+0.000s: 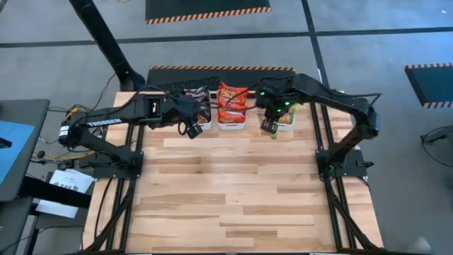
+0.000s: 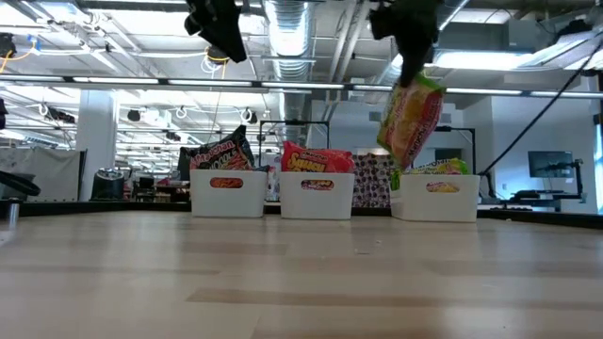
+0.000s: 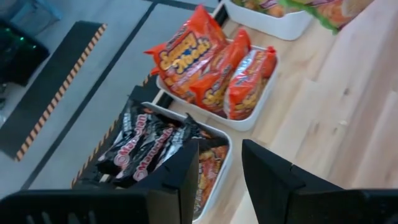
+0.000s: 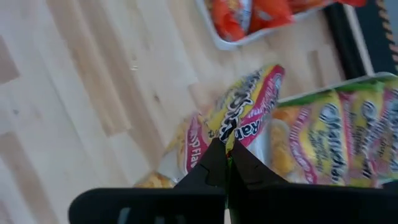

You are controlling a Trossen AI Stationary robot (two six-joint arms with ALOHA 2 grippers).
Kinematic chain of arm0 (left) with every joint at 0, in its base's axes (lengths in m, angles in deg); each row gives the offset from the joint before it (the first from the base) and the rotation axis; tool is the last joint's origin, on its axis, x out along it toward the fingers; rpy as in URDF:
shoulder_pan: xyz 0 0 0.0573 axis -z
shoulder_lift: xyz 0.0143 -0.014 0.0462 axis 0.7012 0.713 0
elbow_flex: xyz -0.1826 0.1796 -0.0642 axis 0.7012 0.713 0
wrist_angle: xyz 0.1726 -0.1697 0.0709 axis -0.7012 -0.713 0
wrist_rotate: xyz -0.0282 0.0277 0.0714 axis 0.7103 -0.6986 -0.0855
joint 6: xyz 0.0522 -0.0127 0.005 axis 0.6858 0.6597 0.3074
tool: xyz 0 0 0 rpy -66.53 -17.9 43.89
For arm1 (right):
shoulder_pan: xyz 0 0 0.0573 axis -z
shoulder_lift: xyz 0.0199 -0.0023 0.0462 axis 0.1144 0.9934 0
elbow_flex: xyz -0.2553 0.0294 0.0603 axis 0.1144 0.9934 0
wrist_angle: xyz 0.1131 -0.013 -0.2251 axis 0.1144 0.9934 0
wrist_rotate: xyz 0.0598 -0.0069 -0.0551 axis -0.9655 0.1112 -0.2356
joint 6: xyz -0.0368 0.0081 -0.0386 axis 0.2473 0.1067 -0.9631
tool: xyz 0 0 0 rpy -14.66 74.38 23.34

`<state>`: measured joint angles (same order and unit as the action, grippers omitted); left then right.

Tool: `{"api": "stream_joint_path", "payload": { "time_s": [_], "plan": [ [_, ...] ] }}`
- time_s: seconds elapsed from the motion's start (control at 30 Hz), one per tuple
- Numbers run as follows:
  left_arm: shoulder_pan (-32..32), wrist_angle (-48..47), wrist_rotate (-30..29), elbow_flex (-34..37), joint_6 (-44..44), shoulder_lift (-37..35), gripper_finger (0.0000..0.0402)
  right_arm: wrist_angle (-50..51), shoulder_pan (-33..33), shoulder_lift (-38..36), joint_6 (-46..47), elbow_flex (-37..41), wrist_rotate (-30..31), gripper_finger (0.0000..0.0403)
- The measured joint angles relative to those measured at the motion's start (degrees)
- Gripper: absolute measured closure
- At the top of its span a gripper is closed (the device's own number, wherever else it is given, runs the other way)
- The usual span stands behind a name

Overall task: Sort Maruchan noodles
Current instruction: Put the green noodle pack into the right white bin

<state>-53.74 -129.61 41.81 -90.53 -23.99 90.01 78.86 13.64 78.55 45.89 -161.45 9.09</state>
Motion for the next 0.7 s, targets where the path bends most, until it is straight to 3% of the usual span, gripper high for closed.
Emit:
{"api": "stream_joint_path", "payload": {
  "time_s": [0.43,0.7],
  "plan": [
    [-4.5,0.2,0.0,0.0,-1.8,0.0,0.0290,-19.9,13.1,-19.5,-12.5,24.9,-0.1,0.0394],
    [-6.3,0.2,0.0,0.0,-4.2,0.0,0.0290,-23.7,18.9,-22.8,-17.8,28.3,-0.4,0.0394]
  ]
}}
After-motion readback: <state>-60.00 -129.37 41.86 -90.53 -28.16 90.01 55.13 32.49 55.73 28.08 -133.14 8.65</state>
